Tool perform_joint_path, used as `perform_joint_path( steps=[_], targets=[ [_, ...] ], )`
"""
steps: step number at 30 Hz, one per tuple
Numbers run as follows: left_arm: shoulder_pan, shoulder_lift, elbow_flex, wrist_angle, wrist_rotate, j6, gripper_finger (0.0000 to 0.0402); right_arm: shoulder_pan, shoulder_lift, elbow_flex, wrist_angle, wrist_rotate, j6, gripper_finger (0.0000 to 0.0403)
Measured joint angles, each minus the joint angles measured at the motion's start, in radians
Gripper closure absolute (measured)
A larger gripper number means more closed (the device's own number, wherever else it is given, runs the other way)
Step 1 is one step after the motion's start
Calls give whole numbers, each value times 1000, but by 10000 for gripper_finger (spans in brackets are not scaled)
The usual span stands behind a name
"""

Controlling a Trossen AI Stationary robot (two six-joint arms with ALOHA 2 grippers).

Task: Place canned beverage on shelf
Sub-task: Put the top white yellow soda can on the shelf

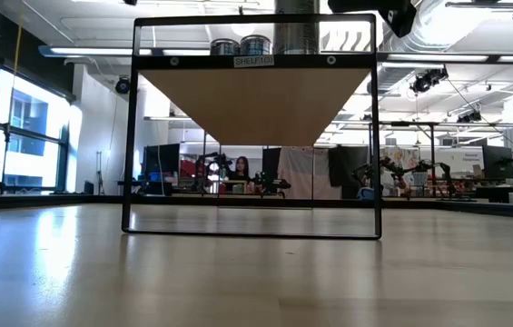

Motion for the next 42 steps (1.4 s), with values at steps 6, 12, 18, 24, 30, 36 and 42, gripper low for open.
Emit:
perform_joint_path(
  steps=[6, 12, 18, 24, 30, 36, 42],
  targets=[
    [2, -53, -114, 98, 4, 3, 385, 0, 0, 0, 0, 1, 0, 403],
    [1, -96, -233, 216, 4, -16, 398, 0, 0, 0, 0, 2, 0, 403],
    [1, -98, -254, 212, 5, -15, 397, 0, 0, 0, 0, 2, 0, 403],
    [1, -98, -254, 217, 5, -15, 401, 0, 0, 0, 0, -2, 0, 403],
    [1, -98, -254, 216, 5, -16, 401, 0, 0, 0, 0, -5, 0, 403],
    [1, -98, -253, 216, 6, -16, 401, 0, 0, 0, 0, -6, -42, 403],
    [1, -97, -253, 216, 6, -16, 401, -2, 0, 0, 10, -5, -55, 403]
  ],
)
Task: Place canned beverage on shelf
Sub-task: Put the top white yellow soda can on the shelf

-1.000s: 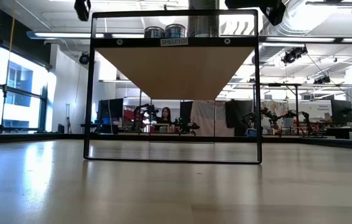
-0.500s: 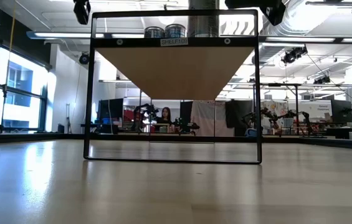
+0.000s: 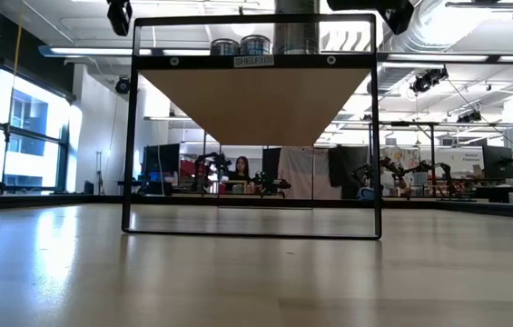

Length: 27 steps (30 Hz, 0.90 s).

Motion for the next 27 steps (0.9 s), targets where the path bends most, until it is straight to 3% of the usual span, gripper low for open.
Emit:
perform_joint_path(
  steps=[10, 18, 27],
  targets=[
    [0, 0, 0, 0, -7, -9, 401, -66, 16, -2, 22, 7, -94, 403],
    [0, 0, 0, 0, -11, -10, 401, -120, 17, -2, 45, -75, -121, 403],
    [1, 0, 0, -3, -40, -9, 401, -166, 99, -2, 213, -129, -206, 403]
  ],
)
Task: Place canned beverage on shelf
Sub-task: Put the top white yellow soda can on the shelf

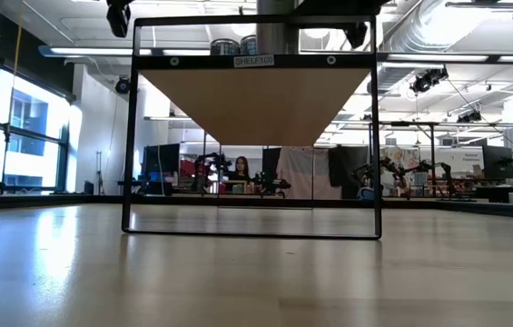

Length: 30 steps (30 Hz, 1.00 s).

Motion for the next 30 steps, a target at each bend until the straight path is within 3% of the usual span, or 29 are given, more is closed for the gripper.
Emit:
perform_joint_path(
  steps=[13, 21, 30],
  targets=[
    [0, 0, 0, -3, 1, 1, 401, -6, -12, 0, -63, -55, -15, 403],
    [0, 0, 0, -5, 1, 17, 401, -9, -46, 0, -82, 83, -27, 403],
    [0, 0, 1, -6, 2, -6, 401, -10, -48, 0, -67, 55, -27, 403]
  ],
)
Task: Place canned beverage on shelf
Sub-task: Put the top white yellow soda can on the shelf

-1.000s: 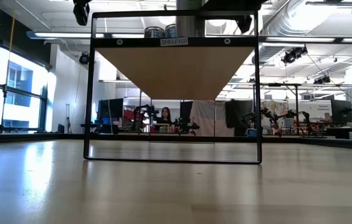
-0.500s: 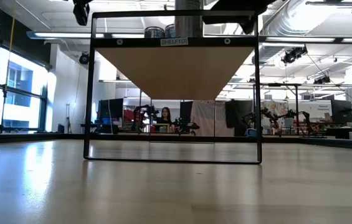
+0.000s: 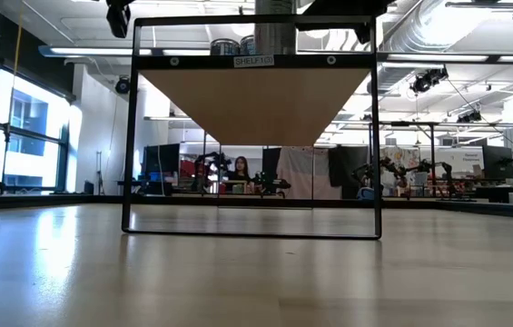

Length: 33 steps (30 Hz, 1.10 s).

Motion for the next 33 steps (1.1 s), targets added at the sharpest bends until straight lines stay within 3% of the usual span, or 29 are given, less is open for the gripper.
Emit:
perform_joint_path(
  steps=[10, 18, 33],
  targets=[
    [0, 0, 0, 0, 0, -1, 401, -59, 0, 0, 19, -17, -26, 403],
    [0, 0, 0, 1, 0, -3, 401, -98, 14, 1, 90, -100, -67, 403],
    [0, 0, 0, 8, 0, -3, 401, -99, 101, 2, 183, -109, -69, 403]
  ],
)
